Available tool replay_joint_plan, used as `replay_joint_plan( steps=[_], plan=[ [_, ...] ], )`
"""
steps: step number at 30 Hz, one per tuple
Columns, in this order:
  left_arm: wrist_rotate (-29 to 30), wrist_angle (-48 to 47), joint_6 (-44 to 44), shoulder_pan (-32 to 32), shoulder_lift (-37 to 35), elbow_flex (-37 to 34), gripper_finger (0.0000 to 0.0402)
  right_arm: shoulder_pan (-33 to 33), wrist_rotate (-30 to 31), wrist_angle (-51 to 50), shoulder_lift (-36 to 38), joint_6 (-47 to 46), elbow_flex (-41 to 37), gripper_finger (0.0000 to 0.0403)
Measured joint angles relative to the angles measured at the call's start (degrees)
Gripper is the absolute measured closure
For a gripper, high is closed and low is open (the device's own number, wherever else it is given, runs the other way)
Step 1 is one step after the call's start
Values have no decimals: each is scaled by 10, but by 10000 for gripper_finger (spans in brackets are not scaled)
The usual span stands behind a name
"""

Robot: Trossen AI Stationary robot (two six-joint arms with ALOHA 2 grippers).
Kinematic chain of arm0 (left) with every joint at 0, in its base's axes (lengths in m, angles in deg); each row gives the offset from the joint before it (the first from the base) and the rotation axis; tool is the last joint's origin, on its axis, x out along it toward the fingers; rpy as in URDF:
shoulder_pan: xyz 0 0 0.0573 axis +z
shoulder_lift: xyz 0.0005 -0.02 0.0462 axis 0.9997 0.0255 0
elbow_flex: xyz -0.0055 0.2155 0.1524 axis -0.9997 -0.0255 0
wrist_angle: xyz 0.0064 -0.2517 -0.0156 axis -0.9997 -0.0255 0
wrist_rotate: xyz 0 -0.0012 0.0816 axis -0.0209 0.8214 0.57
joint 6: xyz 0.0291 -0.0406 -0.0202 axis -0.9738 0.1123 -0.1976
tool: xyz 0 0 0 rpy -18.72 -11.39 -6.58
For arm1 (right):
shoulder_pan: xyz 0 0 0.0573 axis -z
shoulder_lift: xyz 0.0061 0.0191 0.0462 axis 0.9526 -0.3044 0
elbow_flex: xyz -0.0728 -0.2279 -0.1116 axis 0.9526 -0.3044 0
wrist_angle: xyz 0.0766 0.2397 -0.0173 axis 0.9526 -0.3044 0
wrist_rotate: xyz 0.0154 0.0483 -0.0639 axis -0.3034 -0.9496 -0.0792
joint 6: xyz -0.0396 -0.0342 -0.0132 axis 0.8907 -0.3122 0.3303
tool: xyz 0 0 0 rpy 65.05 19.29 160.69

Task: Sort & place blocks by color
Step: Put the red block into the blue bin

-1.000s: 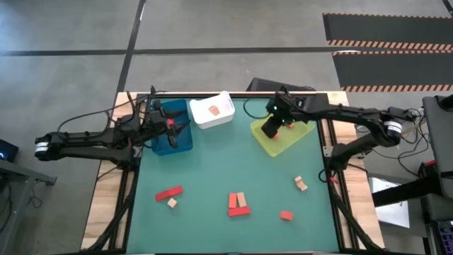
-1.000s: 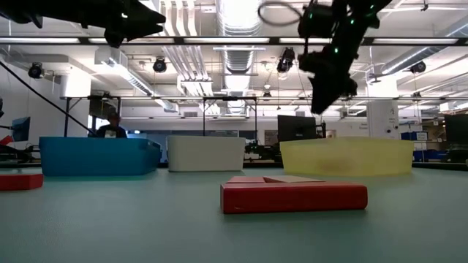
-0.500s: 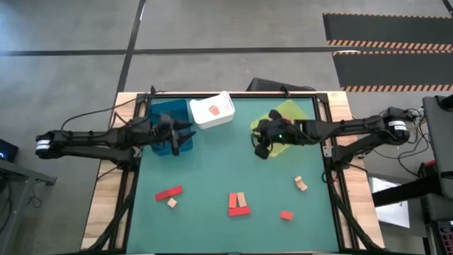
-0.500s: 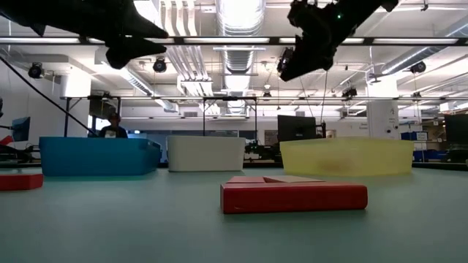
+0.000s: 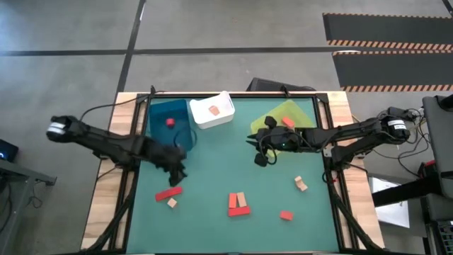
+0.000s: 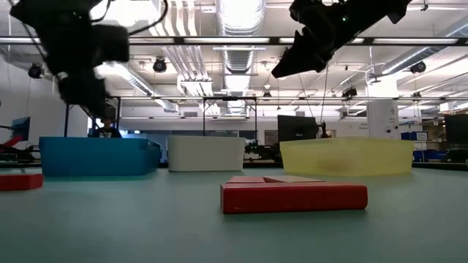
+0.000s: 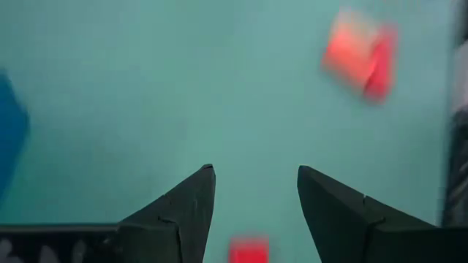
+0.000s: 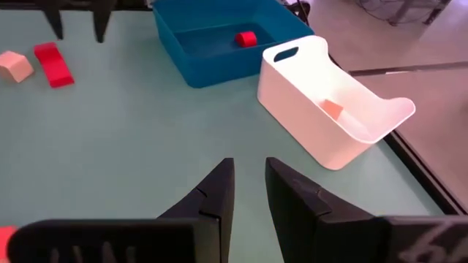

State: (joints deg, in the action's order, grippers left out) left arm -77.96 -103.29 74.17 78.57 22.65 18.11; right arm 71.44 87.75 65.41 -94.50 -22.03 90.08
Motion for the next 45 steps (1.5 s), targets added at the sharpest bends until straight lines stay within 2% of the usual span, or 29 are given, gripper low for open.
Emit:
replay_joint_plan(
  steps=[5,13,20,39,45],
  plan=[
    [-20,-118,-2,-85,94,36,221,0,0,6,0,5,-6,336],
    [-20,-122,2,-156,187,62,221,0,0,14,0,5,-17,339],
    [-8,-76,17,-159,222,72,221,0,0,14,0,5,-18,339],
    [29,-81,17,-159,282,67,222,0,0,18,0,4,-20,339],
    [29,-89,17,-159,286,69,261,0,0,18,0,4,-20,339]
  ],
)
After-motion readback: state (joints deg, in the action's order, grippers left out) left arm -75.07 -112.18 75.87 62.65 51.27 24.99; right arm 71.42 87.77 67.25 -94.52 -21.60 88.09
